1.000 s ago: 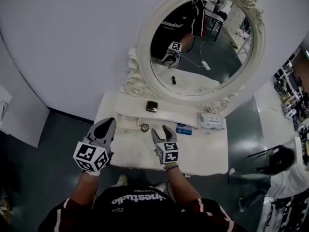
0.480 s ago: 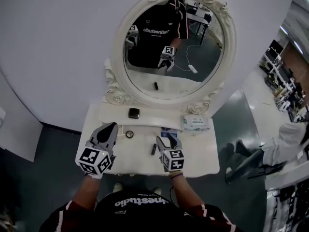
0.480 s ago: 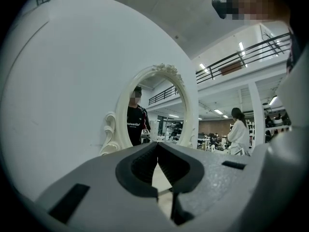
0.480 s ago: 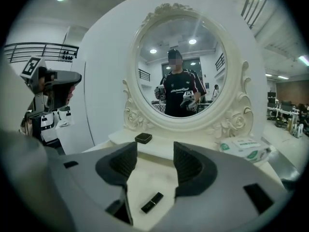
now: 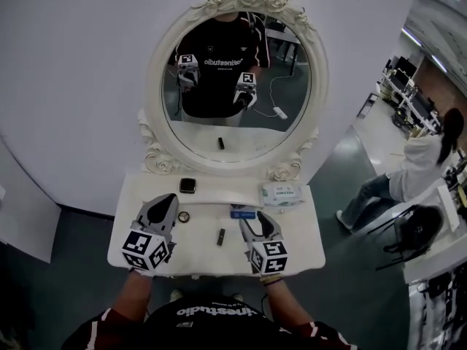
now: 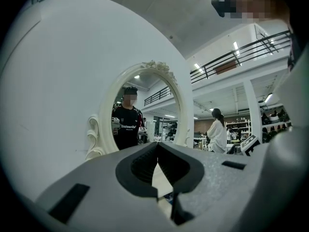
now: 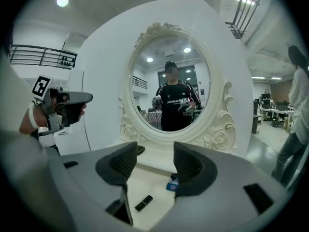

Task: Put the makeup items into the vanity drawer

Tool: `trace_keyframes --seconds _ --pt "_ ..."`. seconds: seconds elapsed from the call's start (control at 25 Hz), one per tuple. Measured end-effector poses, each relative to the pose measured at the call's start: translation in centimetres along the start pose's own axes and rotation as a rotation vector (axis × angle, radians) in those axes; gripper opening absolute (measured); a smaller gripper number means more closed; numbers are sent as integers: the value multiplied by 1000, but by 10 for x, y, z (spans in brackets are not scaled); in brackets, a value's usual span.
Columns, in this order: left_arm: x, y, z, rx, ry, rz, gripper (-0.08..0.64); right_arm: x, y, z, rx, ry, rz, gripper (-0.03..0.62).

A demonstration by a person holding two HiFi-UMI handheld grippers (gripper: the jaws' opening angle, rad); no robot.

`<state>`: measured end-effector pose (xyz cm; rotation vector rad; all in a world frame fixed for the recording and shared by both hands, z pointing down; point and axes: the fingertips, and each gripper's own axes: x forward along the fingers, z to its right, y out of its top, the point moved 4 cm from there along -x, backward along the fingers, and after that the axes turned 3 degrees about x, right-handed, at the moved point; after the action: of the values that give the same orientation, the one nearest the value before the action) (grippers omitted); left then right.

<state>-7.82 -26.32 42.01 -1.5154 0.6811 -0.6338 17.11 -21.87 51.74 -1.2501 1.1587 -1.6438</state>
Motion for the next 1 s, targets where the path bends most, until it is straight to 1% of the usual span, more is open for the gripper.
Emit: trace_keyframes --seconds 0.28,0.52,0.64,0.76,1.0 --pt "4 13 7 39 19 25 6 -22 51 2 -19 1 105 227" --pt "1 18 3 78 51 29 6 -34 92 13 -9 -16 192 219" --pt "-5 16 -3 80 78 18 6 -36 99 20 -6 -36 204 210" --pt "-10 17 -8 80 100 18 6 -36 99 23 -1 -51 204 187" --pt "-14 20 -11 80 119 26 6 -33 97 23 10 -41 215 138"
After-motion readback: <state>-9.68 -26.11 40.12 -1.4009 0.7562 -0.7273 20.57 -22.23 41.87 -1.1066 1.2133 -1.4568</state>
